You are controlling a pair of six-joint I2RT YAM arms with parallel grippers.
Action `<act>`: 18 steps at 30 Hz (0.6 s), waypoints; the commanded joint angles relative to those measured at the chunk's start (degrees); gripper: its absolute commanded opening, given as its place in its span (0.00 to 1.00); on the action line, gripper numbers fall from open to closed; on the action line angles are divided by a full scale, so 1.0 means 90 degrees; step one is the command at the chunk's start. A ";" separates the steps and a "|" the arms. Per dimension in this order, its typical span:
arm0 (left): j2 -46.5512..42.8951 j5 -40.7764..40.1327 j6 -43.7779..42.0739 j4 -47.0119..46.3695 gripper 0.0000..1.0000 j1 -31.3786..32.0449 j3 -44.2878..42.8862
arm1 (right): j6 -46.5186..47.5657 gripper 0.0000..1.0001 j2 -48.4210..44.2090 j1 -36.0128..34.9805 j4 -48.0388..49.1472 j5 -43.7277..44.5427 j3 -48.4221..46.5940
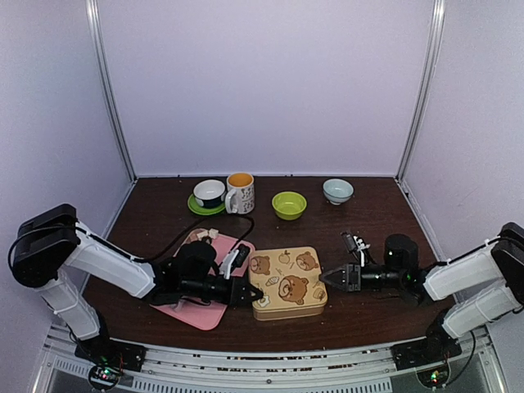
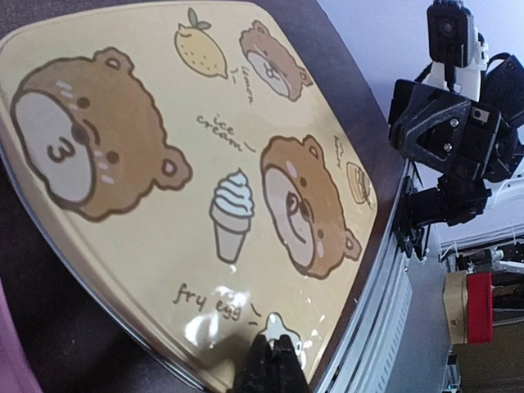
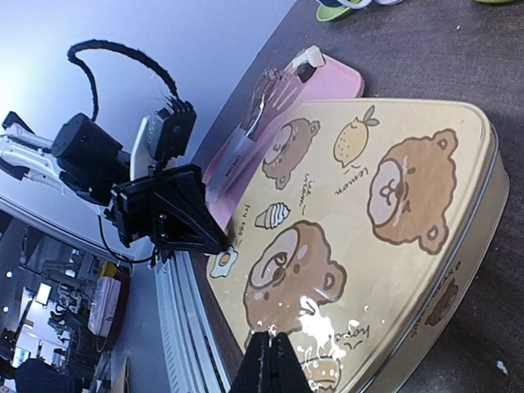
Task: Pack the chocolate
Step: Press the box lid onto the packing box.
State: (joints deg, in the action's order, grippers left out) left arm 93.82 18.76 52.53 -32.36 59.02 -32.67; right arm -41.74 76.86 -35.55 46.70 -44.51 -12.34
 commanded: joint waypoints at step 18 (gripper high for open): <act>-0.0310 -0.0374 0.0315 -0.0236 0.00 0.0717 0.0315 | 0.0474 0.00 -0.0917 -0.0749 -0.1305 0.0773 0.0744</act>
State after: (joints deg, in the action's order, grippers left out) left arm 93.60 17.50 55.64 -32.75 65.43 -31.70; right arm -38.57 68.14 -41.50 39.13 -39.97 -7.33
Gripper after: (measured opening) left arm 0.007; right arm 0.004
